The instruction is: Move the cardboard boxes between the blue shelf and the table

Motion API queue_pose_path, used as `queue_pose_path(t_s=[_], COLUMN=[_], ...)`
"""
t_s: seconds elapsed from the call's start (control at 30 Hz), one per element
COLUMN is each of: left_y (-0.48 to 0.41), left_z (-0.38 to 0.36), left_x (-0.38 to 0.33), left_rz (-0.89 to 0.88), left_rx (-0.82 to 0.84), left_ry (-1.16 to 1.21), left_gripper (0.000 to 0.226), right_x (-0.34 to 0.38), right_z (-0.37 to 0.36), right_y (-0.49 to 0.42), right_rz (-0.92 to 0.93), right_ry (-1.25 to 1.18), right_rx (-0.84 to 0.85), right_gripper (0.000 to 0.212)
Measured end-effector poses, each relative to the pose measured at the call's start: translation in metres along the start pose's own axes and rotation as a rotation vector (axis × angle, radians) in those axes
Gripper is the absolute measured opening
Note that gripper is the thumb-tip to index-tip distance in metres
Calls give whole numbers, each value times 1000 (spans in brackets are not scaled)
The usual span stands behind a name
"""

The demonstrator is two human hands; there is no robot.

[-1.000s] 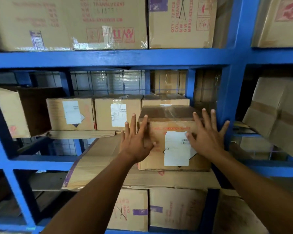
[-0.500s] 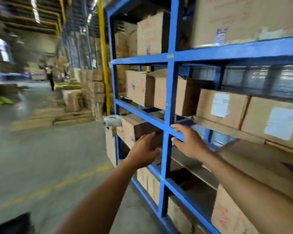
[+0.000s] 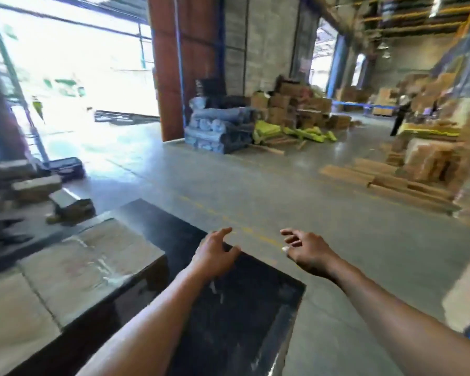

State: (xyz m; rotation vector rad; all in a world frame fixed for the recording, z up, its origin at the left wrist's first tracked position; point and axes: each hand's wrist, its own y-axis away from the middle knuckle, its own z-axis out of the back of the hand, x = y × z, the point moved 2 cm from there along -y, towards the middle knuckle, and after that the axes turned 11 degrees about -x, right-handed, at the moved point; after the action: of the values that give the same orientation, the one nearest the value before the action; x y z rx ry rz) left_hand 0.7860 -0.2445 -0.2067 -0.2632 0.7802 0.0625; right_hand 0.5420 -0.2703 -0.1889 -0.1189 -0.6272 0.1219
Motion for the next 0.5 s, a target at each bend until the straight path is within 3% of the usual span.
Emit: queue_pose_path(t_s=[0.13,0.27,0.5], left_y=[30,68,112], left_z=[50,62,33], left_x=[81,117,148], left_rz=[322,599,850], left_rx=[-180,-330,-324], left_ry=[-90,-205,-410], left_gripper=[59,62,77], right_x=[42,53,61], right_z=[-82,-136,-198], right_y=[-42,-55,-80], right_rz=[231,427,606], right_ry=[-31,-22,71], right_rx=[243,402,542], right_gripper=[51,56,69])
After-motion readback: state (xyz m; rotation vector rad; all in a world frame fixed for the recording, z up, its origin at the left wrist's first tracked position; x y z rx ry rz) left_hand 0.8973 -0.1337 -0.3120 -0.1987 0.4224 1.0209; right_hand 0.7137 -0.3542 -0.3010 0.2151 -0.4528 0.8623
